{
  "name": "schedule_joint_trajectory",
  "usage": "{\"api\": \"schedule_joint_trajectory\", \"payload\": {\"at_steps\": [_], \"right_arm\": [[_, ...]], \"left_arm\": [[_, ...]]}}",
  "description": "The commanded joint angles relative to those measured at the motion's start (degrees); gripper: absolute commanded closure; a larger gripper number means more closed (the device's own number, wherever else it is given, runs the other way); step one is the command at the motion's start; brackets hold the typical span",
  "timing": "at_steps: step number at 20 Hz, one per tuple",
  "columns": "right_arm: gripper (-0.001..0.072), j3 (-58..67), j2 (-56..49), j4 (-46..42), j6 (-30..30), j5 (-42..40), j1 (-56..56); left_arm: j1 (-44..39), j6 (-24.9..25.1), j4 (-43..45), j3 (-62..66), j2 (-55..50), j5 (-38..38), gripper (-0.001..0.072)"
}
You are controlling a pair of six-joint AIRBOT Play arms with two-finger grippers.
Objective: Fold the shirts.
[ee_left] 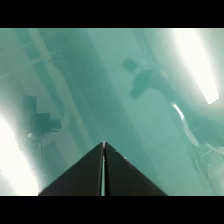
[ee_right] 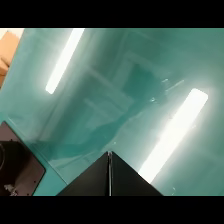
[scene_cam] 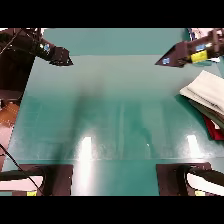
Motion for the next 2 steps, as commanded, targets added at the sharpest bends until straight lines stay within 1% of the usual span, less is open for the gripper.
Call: {"api": "schedule_joint_trajectory", "payload": {"at_steps": [1, 2], "right_arm": [[0.0694, 0.02, 0.04, 0.11, -0.13, -1.66, 5.64], [0.0694, 0.02, 0.04, 0.11, -0.13, -1.31, 5.7]], "left_arm": [[-0.02, -0.04, 0.02, 0.0, 0.0, 0.0, 0.0681], [-0.02, -0.04, 0.02, 0.0, 0.0, 0.0, 0.0681]]}}
